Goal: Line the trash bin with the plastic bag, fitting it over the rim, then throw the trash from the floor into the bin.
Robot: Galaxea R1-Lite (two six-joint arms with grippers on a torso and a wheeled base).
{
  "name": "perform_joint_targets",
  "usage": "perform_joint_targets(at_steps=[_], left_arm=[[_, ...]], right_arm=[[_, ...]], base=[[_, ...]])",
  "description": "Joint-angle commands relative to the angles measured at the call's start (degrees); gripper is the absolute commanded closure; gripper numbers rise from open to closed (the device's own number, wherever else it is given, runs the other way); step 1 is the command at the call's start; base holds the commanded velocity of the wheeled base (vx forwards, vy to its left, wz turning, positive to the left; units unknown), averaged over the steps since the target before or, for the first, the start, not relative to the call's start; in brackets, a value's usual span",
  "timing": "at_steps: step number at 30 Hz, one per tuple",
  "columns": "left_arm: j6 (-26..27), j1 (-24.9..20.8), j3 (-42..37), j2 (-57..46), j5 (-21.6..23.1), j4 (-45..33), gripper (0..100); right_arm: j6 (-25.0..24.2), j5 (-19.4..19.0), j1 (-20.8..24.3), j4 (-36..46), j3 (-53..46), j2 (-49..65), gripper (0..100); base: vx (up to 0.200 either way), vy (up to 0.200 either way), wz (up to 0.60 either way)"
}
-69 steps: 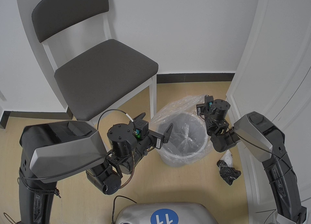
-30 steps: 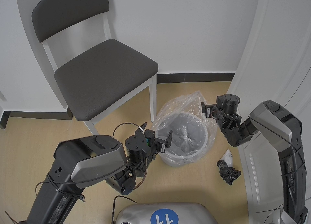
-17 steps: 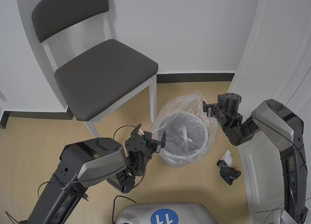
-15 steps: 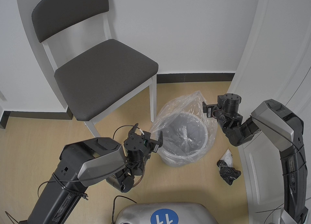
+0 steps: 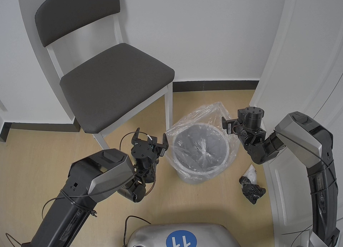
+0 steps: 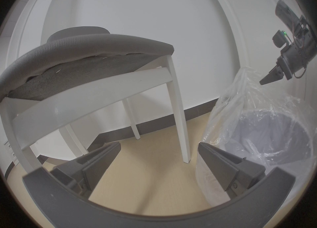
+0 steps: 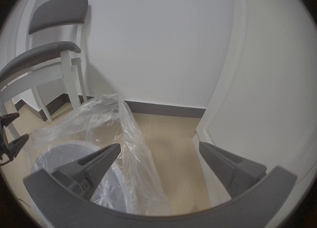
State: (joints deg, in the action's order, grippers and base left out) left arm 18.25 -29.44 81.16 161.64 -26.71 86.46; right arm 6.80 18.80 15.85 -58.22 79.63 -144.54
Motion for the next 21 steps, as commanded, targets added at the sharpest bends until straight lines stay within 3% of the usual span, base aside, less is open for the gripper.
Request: perform_joint_targets(at_steps=[1,8,12,21], left_arm=[[0.03,0.52,1.72,1.4,-0.1,-0.15,0],[-0.06,2.11,7.25,4.21,-0.27,-1.73,0],[0.03,2.19,12.17,5.27,-3.09,-1.73,0],[0.12,2.72,18.15,7.47,-4.14,-3.66,0]], right_arm=[[0.05,0.01,-0.2,-0.05,0.35,-0.48,0],[0.05,1.77,-0.73,0.04,6.5,-4.69,0],[0.05,3.0,-1.17,0.21,13.18,-8.83,0],[-0.47,4.49,-0.12,0.21,30.76,-20.69,0]], base=[[0.0,0.0,0.0],[0.0,0.0,0.0],[0.0,0.0,0.0],[0.0,0.0,0.0]])
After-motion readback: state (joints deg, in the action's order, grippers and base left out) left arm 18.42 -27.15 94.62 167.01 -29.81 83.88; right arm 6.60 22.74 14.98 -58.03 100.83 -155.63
